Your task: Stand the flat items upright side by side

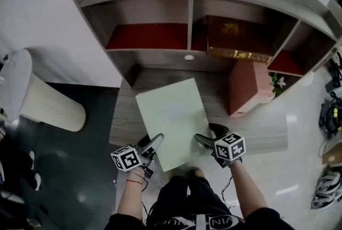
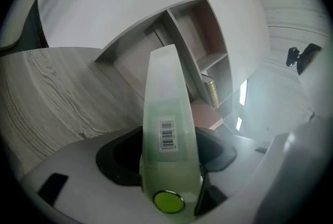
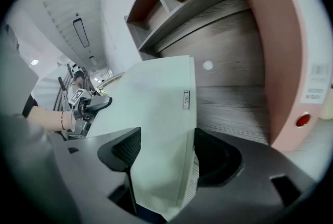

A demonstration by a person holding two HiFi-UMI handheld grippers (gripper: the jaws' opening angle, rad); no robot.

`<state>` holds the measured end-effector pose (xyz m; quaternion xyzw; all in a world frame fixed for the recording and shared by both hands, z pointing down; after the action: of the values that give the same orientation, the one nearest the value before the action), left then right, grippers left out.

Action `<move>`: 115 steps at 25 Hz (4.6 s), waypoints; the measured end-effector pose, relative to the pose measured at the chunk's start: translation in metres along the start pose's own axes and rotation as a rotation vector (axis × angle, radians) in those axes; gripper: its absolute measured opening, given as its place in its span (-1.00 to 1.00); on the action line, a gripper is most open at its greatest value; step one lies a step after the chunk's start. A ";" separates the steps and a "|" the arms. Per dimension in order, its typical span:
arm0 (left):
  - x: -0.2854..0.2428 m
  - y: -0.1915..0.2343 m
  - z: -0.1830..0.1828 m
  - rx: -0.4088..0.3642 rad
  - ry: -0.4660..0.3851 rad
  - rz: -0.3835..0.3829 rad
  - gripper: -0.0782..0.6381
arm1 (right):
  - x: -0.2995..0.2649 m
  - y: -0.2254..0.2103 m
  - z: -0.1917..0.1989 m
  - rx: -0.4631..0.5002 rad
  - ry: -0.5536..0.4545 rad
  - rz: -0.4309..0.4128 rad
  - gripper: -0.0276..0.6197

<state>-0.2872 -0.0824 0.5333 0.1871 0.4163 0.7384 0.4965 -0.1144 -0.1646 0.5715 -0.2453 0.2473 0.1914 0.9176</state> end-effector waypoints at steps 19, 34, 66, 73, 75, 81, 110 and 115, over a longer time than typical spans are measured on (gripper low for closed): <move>-0.083 -0.099 -0.043 -0.602 -0.006 0.075 0.00 | 0.019 -0.057 -0.039 -0.025 -0.218 0.112 -0.04; -0.065 -0.111 0.004 -0.782 -0.047 -0.062 0.02 | 0.017 -0.073 -0.030 -0.149 -0.239 0.199 0.02; -0.160 -0.102 0.091 -0.870 0.201 -0.227 0.05 | 0.115 0.026 -0.091 0.068 -0.534 0.079 0.45; -0.163 -0.106 0.096 -0.872 0.218 -0.227 0.06 | 0.124 0.017 -0.088 0.083 -0.555 0.147 0.33; -0.164 -0.109 0.099 -0.871 0.222 -0.203 0.06 | 0.129 0.016 -0.088 0.083 -0.572 0.163 0.27; -0.170 -0.114 0.106 -0.887 0.249 -0.146 0.07 | 0.140 0.011 -0.085 0.060 -0.614 0.180 0.21; -0.223 -0.122 0.099 -0.900 0.277 -0.065 -0.13 | 0.168 -0.069 -0.093 -0.028 -0.655 0.421 0.04; -0.234 -0.114 0.094 -0.889 0.287 -0.105 -0.15 | 0.169 -0.083 -0.097 -0.034 -0.648 0.444 0.04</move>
<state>-0.0543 -0.2320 0.5291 -0.1689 0.1330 0.8374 0.5026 0.0255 -0.2456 0.4348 -0.1276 -0.0113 0.4569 0.8802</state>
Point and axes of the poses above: the fingertips, and each gripper's own axes: x backward along the fingers, y to its left, z out of its underside, the point moved 1 cm from there along x, backward along the fingers, and after that the axes turned 4 degrees about z, right-handed, at the moved point
